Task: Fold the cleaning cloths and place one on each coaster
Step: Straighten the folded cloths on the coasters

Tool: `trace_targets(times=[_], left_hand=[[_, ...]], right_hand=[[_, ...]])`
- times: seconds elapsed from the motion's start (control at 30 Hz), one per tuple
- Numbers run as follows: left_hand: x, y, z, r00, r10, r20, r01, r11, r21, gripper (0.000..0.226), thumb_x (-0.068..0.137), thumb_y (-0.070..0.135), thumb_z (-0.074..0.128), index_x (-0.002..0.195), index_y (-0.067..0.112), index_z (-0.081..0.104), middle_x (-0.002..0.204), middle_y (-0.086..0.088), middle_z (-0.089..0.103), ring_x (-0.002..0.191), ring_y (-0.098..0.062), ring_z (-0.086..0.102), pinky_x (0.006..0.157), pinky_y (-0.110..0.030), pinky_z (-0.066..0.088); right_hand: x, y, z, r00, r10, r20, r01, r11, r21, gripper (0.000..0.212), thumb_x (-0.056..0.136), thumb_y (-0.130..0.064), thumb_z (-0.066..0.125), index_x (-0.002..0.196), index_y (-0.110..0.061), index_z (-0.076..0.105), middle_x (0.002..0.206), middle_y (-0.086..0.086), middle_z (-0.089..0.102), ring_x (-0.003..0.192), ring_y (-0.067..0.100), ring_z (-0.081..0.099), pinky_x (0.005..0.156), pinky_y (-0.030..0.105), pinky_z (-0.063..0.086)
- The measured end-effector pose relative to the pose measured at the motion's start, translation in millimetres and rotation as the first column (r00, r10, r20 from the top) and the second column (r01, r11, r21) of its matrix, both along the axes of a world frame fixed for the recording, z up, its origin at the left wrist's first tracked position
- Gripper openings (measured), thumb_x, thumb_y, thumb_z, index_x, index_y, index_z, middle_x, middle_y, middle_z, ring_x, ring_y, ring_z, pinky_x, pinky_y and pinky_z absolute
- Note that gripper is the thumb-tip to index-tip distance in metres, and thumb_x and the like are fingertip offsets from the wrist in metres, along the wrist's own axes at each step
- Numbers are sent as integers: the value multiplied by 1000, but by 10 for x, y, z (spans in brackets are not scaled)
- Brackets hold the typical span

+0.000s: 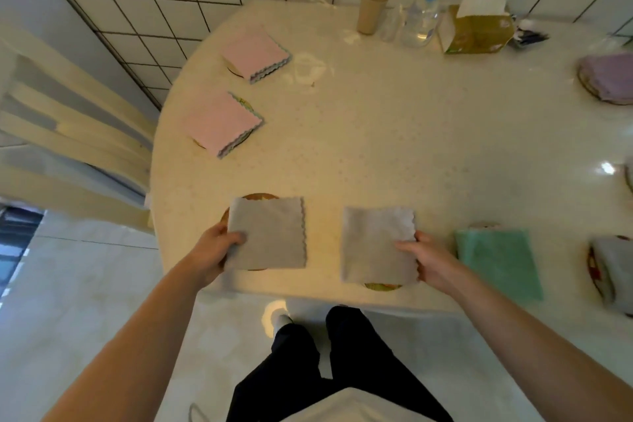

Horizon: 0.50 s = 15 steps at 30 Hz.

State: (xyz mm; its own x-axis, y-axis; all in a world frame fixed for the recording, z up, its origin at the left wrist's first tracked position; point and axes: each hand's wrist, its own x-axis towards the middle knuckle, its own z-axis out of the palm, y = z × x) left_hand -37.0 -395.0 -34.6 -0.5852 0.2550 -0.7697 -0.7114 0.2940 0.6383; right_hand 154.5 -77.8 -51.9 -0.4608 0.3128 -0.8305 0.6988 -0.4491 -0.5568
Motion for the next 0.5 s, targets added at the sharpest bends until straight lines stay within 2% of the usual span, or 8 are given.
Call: trace_targets(times=[0.07, 0.13, 0.27, 0.33, 0.4, 0.5], left_hand=[[-77, -114, -89, 999, -29, -14, 28, 998, -53, 28, 92, 7, 56, 119, 1, 52, 112, -18, 61, 93, -29, 61, 81, -45, 52], [-144, -198, -142, 998, -54, -40, 50, 995, -82, 28, 93, 12, 57, 117, -1, 53, 109, -18, 60, 90, -28, 60, 80, -44, 51], [-257, -260, -204, 992, -112, -54, 107, 990, -86, 21, 94, 11, 55, 112, 1, 54, 104, -16, 61, 90, -29, 60, 74, -41, 52], [-260, -240, -224, 992, -115, -52, 110, 990, -93, 17, 94, 10, 55, 109, 3, 54, 99, -13, 62, 87, -27, 60, 72, -39, 52], [-253, -242, -252, 990, -127, -63, 118, 985, -127, 14, 92, 10, 56, 105, 4, 56, 97, -13, 61, 85, -27, 60, 69, -36, 50], [-265, -262, -274, 986, -127, -111, 105, 977, -186, 11, 89, 13, 59, 97, 6, 58, 96, -13, 62, 84, -29, 60, 70, -37, 51]], right_hand=[[73, -57, -77, 997, -66, 32, 66, 998, -9, 34, 91, -13, 57, 124, -20, 50, 111, 4, 61, 104, 27, 56, 83, 42, 50], [133, -110, -119, 993, -116, 20, 116, 993, -17, 38, 91, -16, 58, 128, -20, 49, 120, 4, 60, 110, 27, 56, 94, 47, 47], [201, -232, -119, 984, -179, -5, 179, 983, 33, 42, 90, -17, 60, 130, -18, 48, 121, 5, 61, 108, 26, 58, 90, 46, 50], [210, -228, -117, 989, -150, 11, 149, 985, 90, 51, 89, -23, 63, 136, -18, 43, 127, 4, 58, 111, 26, 57, 93, 48, 49], [187, -230, -82, 998, -64, 28, 57, 976, 211, 48, 90, -26, 61, 134, -17, 44, 128, 5, 56, 110, 26, 56, 93, 47, 49], [127, -248, -7, 996, 74, 49, -88, 905, 415, 40, 92, -21, 58, 128, -8, 46, 120, 8, 57, 100, 21, 54, 81, 34, 47]])
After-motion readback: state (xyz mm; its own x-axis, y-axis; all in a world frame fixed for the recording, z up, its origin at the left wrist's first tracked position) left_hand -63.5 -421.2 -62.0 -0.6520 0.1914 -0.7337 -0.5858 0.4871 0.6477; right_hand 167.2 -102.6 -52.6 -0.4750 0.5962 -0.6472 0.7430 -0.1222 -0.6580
